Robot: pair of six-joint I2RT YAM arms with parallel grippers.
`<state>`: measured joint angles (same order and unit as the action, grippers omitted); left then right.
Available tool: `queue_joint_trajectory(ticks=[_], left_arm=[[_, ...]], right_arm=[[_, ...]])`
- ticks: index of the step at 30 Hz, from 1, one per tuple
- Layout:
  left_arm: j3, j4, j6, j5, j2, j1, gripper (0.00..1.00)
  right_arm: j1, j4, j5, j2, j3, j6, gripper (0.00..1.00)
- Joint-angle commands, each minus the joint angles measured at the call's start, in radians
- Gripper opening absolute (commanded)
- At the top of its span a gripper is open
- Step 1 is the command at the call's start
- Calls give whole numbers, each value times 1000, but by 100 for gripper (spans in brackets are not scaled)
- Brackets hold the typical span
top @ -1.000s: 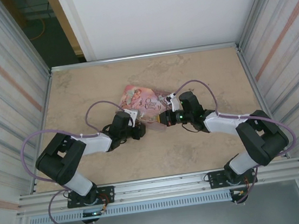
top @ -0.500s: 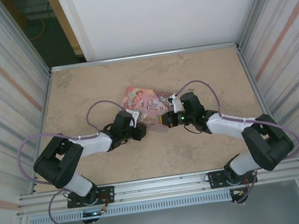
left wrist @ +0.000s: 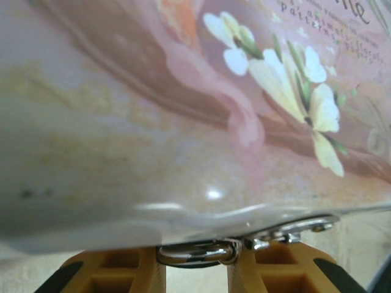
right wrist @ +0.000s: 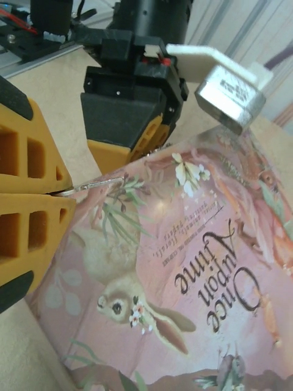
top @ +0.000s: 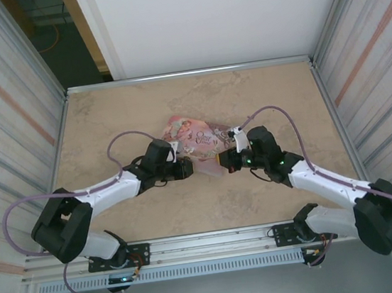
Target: Unlock the padlock with the key
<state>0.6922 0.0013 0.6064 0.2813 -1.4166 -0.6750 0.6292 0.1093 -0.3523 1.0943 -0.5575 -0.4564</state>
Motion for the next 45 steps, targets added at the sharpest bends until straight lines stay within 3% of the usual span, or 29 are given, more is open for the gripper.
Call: queue_joint_trajectory(ticks=[1, 14, 26, 45], left_arm=[[60, -21, 94, 62, 45, -5, 5], [72, 9, 266, 129, 57, -6, 0], [69, 73, 334, 180, 29, -7, 0], [30, 97, 371, 162, 61, -19, 0]], right_arm=[[41, -49, 76, -73, 31, 62, 0], [237, 98, 270, -181, 191, 134, 0], [338, 306, 378, 13, 231, 179, 0], [348, 516, 440, 210, 207, 211, 0]])
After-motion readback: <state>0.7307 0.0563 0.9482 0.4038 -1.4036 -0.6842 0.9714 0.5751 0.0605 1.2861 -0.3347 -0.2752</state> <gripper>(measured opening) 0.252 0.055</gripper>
